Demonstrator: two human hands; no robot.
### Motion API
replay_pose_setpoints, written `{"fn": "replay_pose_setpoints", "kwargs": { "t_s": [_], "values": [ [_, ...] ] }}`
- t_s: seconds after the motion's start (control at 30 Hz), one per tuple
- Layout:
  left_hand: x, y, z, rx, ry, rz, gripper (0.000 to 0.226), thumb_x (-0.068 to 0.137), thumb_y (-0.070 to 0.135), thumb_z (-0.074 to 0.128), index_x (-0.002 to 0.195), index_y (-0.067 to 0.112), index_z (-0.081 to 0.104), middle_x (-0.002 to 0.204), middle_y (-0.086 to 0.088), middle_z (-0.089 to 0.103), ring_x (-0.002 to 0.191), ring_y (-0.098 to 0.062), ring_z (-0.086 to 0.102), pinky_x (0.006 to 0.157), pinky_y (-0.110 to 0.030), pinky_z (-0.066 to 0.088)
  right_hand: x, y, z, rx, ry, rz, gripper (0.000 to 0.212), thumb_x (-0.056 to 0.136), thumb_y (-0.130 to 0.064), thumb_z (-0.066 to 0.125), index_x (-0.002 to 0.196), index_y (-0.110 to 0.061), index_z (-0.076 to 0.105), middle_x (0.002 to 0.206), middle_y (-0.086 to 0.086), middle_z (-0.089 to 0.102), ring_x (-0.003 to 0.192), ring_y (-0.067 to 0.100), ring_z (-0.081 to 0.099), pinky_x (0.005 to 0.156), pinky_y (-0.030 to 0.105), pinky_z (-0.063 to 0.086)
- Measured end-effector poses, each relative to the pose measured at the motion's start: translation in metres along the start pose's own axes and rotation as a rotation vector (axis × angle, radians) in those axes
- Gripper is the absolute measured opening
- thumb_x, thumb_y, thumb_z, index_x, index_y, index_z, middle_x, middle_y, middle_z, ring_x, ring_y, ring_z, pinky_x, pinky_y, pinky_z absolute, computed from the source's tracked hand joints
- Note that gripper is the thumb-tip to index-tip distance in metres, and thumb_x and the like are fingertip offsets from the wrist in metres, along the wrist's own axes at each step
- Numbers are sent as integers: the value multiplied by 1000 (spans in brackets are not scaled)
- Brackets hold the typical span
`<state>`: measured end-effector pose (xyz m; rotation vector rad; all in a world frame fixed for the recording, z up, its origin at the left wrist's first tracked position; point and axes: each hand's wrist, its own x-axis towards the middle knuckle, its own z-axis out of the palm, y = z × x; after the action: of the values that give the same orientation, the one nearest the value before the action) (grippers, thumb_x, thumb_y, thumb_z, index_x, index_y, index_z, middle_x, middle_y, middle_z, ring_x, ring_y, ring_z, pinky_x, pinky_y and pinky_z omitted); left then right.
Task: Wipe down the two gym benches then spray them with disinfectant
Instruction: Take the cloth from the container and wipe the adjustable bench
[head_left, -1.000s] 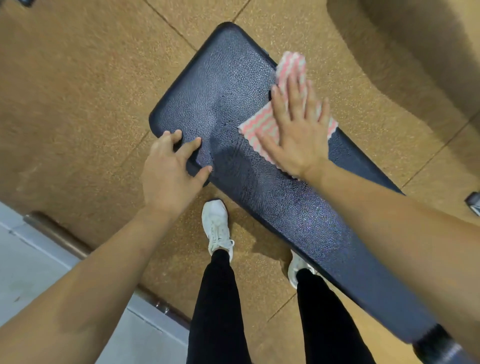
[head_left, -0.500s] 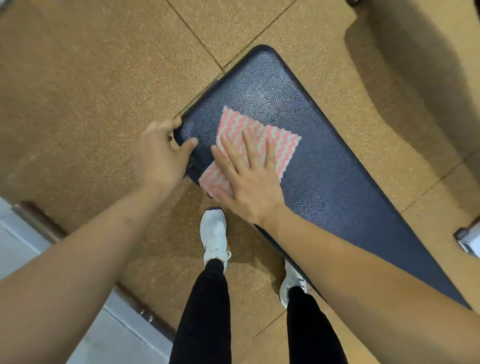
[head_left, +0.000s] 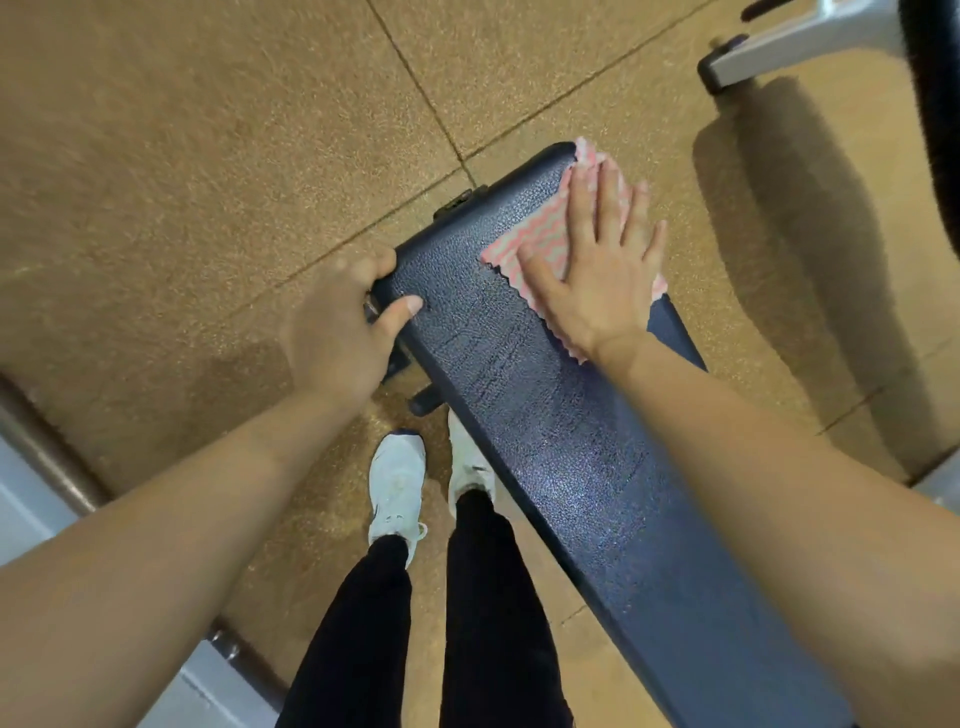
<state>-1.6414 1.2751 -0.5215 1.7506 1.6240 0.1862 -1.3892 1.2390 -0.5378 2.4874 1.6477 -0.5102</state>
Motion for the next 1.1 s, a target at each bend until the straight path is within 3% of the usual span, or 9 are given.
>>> {"fn": "replay_pose_setpoints", "kwargs": {
  "t_s": [0.13,0.27,0.4,0.53,0.63,0.77,0.87,0.97,1.1],
  "values": [
    [7,-15,1,-256,-71,-62,44,89,31,79,132,30,65,129,8,64,108,-18,66,98,-40,56,-4,-27,6,-75,29,-193,83,94,-74,29,163,-33,8,171,-3,3,155,41,-3,119,69,2],
    [6,-24,-9,-400,-210,-77,49,96,7,68,140,28,61,143,6,61,125,-9,62,99,-13,50,-36,-65,23,-120,15,-477,75,99,-67,29,162,-31,14,171,-1,7,155,41,-1,118,69,4],
    [-18,-24,-14,-446,-39,-145,39,99,6,59,128,31,67,115,28,67,104,3,67,85,-12,52,-61,-90,39,-183,-24,-738,63,104,-55,31,161,-29,24,170,-4,10,156,40,-1,118,69,4],
    [-37,-27,-13,-376,85,-232,36,100,7,59,130,25,63,116,16,66,108,-6,65,89,-16,49,-42,-80,34,-226,-43,-897,61,103,-53,33,160,-31,26,170,-7,15,156,38,3,118,70,3],
    [-41,-19,-12,-290,96,-142,36,99,7,59,132,22,64,118,10,63,106,-5,60,87,-12,45,-20,-76,26,-188,-34,-790,71,100,-61,32,162,-28,21,169,-3,17,157,34,7,120,66,1],
    [-18,-4,-8,-67,115,117,35,99,11,60,133,16,63,134,-1,61,124,-22,56,105,-32,42,25,-76,-2,116,-75,-554,74,99,-59,42,158,-15,32,167,4,26,155,23,20,124,53,-3],
    [8,17,1,156,137,331,46,93,15,63,139,15,59,148,-10,53,136,-34,48,112,-49,39,41,-57,-25,388,-14,-524,69,95,-45,59,151,-9,43,163,10,33,150,28,32,124,51,20],
    [38,39,18,233,-66,426,59,99,36,59,153,20,44,161,-13,39,148,-35,36,119,-54,33,20,-22,-33,476,143,-358,63,89,-32,66,145,-7,52,153,12,46,139,32,45,114,50,37],
    [66,58,38,325,-302,432,76,100,63,39,163,29,16,170,-7,22,153,-33,28,112,-56,41,-30,39,-22,419,206,8,67,88,-35,73,146,-12,49,149,9,48,134,32,44,113,48,37]
  ]
}}
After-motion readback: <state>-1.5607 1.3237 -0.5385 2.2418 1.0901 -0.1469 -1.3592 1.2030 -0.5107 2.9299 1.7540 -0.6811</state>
